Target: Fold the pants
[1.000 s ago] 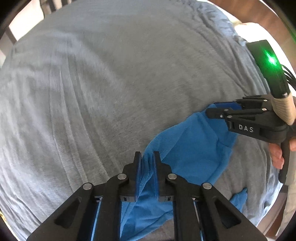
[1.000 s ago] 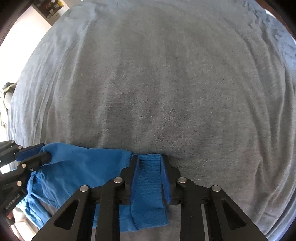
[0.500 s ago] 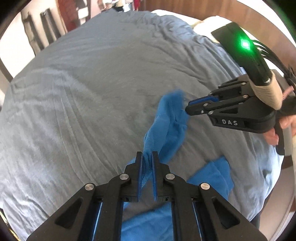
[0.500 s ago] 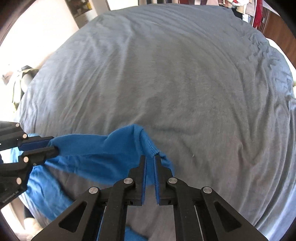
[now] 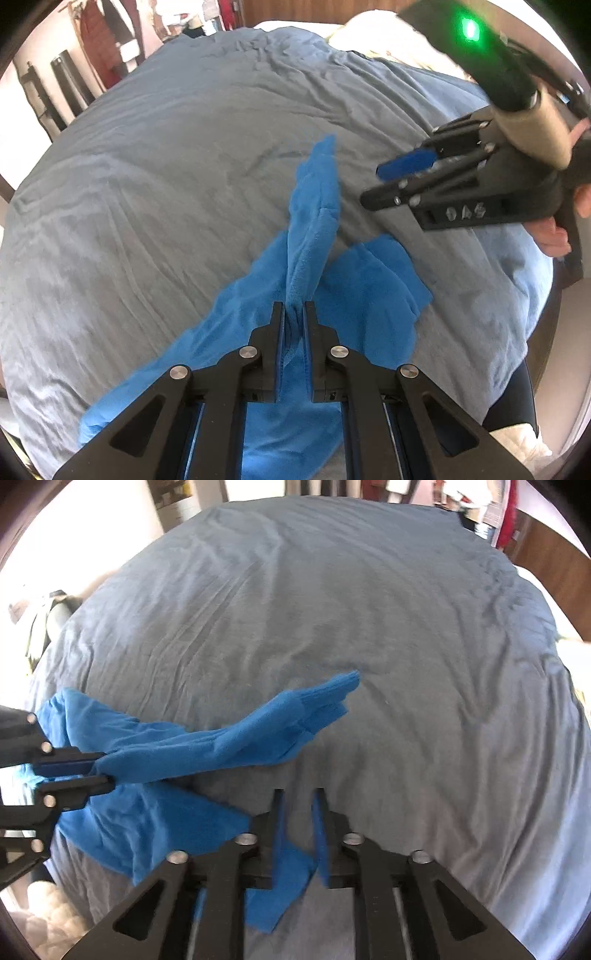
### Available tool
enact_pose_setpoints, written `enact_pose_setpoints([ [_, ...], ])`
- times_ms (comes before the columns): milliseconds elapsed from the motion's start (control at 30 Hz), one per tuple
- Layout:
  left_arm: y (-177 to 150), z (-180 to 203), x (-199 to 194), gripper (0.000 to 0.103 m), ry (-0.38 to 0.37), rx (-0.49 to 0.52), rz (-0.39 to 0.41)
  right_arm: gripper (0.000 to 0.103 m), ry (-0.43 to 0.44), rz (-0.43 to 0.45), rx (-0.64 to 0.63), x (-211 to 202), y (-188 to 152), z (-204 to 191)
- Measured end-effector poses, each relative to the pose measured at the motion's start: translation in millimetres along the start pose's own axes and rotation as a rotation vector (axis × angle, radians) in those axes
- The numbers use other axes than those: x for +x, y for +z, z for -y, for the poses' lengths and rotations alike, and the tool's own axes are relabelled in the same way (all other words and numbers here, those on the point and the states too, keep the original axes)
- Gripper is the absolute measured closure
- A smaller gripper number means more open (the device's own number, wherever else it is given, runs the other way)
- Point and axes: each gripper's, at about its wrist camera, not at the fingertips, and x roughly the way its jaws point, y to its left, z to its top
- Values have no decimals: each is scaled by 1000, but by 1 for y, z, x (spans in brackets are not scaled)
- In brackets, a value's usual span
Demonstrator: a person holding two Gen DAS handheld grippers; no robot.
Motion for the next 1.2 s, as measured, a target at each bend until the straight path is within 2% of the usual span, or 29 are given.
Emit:
enact_pose_setpoints([
  [67, -7, 5, 5, 93, -10, 2, -17, 58, 12, 17, 100, -8, -12, 7],
  [100, -11, 8, 5, 93, -9, 4, -22, 56, 14, 19, 145, -9, -16, 12],
  [200, -18, 16, 8, 93, 0, 33, -32, 55, 25, 35, 227, -12, -29, 14],
  [433, -37, 32, 5, 93, 26, 79, -52, 55, -34, 36, 278, -9, -60, 10],
  [700, -71, 56, 11, 93, 31, 137, -82, 55, 14, 52, 251, -2, -92, -7],
  [800, -81, 64, 12, 93, 56, 164, -78, 55, 38, 69, 249, -2, -102, -10],
  [967, -88, 66, 25, 93, 75, 145, -91, 55, 71, 144, 317, -3, -111, -8],
  [1200, -90, 57, 29, 93, 61, 9, -54, 55, 158, 182, 526, 18, -122, 11],
])
